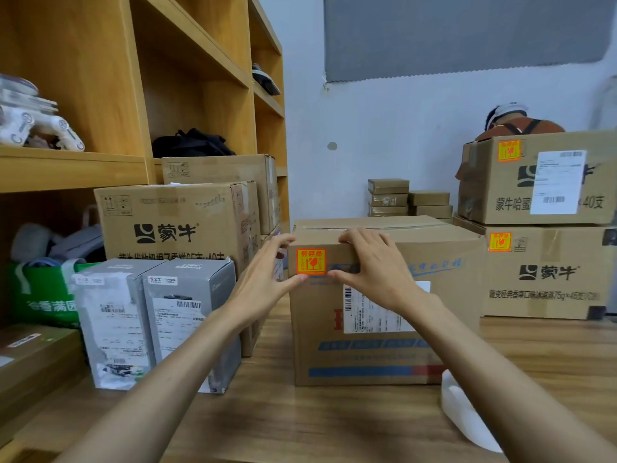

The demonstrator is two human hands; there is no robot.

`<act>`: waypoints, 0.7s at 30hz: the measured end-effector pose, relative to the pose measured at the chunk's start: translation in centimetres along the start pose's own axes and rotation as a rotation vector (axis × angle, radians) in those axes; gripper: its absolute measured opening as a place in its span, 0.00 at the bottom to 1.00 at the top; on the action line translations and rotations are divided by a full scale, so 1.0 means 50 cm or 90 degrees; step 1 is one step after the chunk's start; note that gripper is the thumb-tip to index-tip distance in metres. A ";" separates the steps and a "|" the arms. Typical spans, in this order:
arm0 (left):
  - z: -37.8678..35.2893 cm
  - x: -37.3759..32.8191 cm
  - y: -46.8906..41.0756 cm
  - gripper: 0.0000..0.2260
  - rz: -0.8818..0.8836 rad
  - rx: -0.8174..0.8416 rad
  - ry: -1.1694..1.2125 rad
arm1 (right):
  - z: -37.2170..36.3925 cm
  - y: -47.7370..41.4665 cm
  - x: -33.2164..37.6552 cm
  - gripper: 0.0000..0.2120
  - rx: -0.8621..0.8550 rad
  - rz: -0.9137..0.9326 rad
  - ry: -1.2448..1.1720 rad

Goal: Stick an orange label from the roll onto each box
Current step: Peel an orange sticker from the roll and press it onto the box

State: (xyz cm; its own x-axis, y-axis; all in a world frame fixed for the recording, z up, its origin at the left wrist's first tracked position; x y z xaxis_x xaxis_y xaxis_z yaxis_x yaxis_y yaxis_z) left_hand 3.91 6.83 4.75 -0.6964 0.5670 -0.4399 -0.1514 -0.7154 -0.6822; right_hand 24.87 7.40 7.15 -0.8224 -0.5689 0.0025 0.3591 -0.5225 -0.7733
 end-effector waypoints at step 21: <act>-0.036 -0.057 0.052 0.33 -0.037 -0.044 -0.055 | 0.093 0.092 -0.161 0.34 0.063 -0.169 -0.001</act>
State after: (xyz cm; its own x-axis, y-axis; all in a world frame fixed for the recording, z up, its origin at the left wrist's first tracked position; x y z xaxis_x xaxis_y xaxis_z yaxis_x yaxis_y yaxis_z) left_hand 6.78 4.10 3.18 -0.7461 0.5669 -0.3492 -0.1462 -0.6511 -0.7448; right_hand 35.18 6.64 6.53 -0.8929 -0.4045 0.1980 0.1722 -0.7129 -0.6798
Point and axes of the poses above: each hand's wrist, its own y-axis away from the middle knuckle, its own z-axis out of the back of the hand, x = y × z, the point moved 5 cm from there along -y, towards the middle knuckle, and after that the axes turned 2 degrees about -y, right-handed, at the moved point
